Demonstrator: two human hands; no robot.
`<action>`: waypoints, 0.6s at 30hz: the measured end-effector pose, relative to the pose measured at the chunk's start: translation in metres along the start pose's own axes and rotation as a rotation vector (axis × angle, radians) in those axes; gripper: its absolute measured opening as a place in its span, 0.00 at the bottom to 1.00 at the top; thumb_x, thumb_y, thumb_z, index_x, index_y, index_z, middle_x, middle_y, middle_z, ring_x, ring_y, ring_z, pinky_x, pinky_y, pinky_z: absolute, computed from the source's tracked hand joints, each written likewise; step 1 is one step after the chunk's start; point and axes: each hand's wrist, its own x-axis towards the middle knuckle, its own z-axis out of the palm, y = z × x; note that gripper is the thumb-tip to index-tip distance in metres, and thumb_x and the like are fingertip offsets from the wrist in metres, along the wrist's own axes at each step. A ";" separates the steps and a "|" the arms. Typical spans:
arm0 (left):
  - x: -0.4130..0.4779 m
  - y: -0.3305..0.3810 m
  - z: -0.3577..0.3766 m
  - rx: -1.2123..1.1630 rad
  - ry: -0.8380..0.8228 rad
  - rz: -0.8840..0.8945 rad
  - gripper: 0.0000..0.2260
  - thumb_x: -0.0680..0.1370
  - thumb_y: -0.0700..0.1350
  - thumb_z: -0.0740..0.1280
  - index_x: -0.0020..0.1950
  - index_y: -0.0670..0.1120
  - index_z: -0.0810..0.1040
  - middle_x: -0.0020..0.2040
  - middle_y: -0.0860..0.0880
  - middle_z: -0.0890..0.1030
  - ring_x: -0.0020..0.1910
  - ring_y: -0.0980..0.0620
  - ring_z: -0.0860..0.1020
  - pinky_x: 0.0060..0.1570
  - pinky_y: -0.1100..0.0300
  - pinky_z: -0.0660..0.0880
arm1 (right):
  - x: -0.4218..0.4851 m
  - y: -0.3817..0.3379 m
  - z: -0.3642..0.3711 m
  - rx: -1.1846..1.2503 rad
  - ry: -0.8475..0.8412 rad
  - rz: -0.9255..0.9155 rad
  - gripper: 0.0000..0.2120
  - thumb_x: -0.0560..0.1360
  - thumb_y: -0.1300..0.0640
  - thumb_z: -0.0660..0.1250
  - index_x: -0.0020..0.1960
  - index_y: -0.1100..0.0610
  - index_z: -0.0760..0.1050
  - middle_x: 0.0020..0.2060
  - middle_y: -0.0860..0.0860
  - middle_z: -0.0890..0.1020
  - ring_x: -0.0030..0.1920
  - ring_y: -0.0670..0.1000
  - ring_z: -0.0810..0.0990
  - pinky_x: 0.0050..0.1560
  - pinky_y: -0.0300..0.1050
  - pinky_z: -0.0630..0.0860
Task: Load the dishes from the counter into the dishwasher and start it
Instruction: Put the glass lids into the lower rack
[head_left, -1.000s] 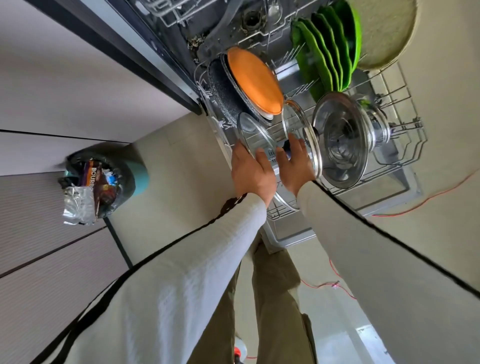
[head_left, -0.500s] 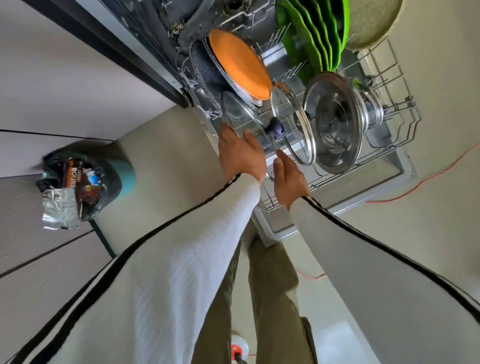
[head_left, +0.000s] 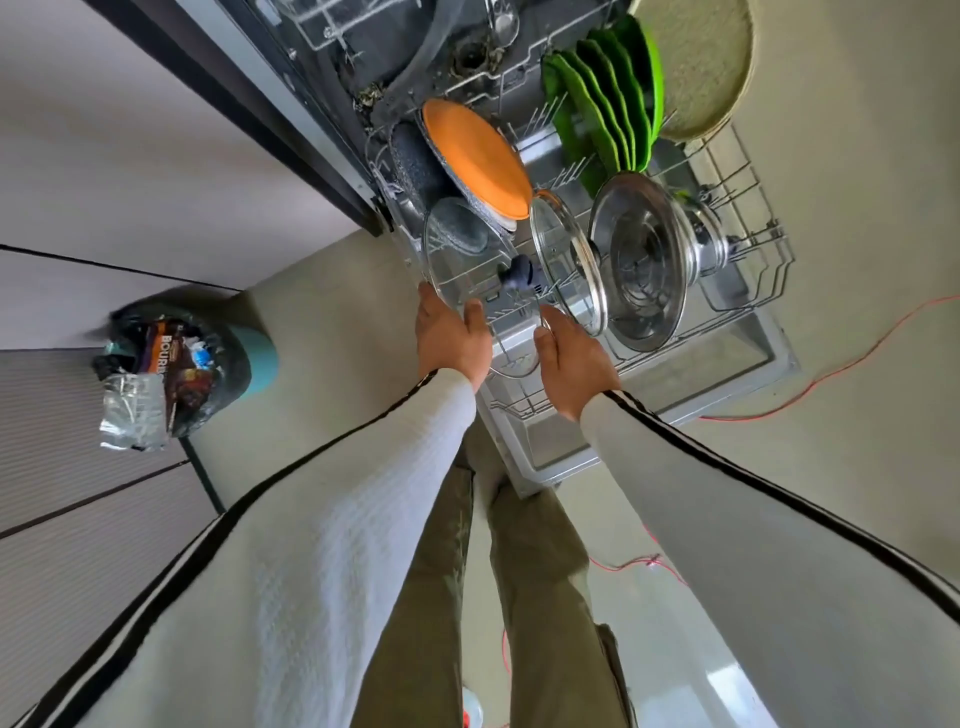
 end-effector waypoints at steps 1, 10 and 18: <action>-0.002 0.000 0.000 0.010 0.008 0.002 0.33 0.83 0.53 0.59 0.81 0.43 0.47 0.80 0.42 0.56 0.78 0.42 0.60 0.75 0.46 0.61 | -0.001 0.000 -0.002 -0.016 -0.001 -0.016 0.23 0.84 0.47 0.51 0.77 0.51 0.61 0.74 0.52 0.68 0.72 0.56 0.69 0.70 0.52 0.66; -0.054 -0.019 -0.015 0.542 0.176 0.188 0.33 0.82 0.57 0.56 0.80 0.39 0.52 0.80 0.39 0.55 0.79 0.41 0.54 0.77 0.45 0.50 | -0.030 0.007 -0.020 -0.224 -0.056 -0.150 0.23 0.84 0.50 0.51 0.78 0.53 0.59 0.76 0.53 0.65 0.75 0.55 0.64 0.72 0.54 0.66; -0.102 -0.006 -0.009 0.822 -0.059 0.719 0.33 0.80 0.52 0.61 0.79 0.39 0.53 0.80 0.39 0.52 0.80 0.41 0.49 0.78 0.44 0.48 | -0.057 0.012 -0.060 -0.391 -0.026 -0.121 0.22 0.80 0.56 0.57 0.74 0.51 0.66 0.73 0.50 0.70 0.71 0.55 0.70 0.68 0.52 0.71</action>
